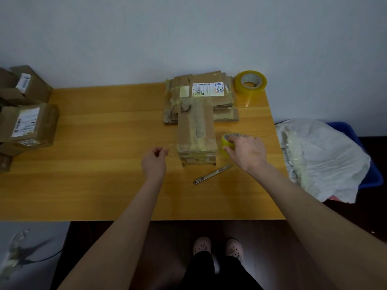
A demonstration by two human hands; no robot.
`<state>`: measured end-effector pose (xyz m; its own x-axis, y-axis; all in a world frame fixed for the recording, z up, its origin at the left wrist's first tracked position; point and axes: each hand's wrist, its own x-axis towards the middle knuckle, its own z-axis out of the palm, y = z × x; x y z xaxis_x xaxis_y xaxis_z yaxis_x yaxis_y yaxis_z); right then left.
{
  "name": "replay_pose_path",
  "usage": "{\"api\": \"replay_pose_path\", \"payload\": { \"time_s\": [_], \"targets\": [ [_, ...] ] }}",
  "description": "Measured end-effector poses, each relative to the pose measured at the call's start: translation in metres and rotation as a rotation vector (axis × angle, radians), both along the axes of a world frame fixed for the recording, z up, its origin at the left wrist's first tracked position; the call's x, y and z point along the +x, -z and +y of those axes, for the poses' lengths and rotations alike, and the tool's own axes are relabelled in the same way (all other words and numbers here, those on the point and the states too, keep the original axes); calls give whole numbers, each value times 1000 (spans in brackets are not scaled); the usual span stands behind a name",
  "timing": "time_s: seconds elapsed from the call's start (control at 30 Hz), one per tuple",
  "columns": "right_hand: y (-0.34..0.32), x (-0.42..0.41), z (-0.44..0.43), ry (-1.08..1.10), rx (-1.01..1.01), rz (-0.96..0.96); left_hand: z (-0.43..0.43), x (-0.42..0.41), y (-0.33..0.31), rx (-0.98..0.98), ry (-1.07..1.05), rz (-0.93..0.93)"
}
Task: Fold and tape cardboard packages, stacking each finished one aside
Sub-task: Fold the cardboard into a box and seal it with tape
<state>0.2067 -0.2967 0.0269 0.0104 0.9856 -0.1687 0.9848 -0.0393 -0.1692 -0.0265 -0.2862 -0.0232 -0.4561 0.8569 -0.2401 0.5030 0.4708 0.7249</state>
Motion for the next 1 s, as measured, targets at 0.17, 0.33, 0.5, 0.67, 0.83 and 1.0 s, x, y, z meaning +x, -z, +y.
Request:
{"api": "replay_pose_path", "payload": {
  "time_s": [0.17,0.33,0.5,0.67,0.83,1.0],
  "targets": [
    [9,-10,11,-13,-37,62,13,14,10,11,89,-1],
    [10,-9,12,-12,-37,58,7,21,-4,76,-60,-73],
    [10,-8,10,-2,-26,78,-54,45,-11,583,439,290],
    [13,4,13,-37,-107,132,-37,70,12,407,824,626],
    [25,35,2,-51,-232,459,-36,68,10,227,906,712],
    [18,45,-2,-149,-181,240,-37,68,5,163,917,750]
  ]
}}
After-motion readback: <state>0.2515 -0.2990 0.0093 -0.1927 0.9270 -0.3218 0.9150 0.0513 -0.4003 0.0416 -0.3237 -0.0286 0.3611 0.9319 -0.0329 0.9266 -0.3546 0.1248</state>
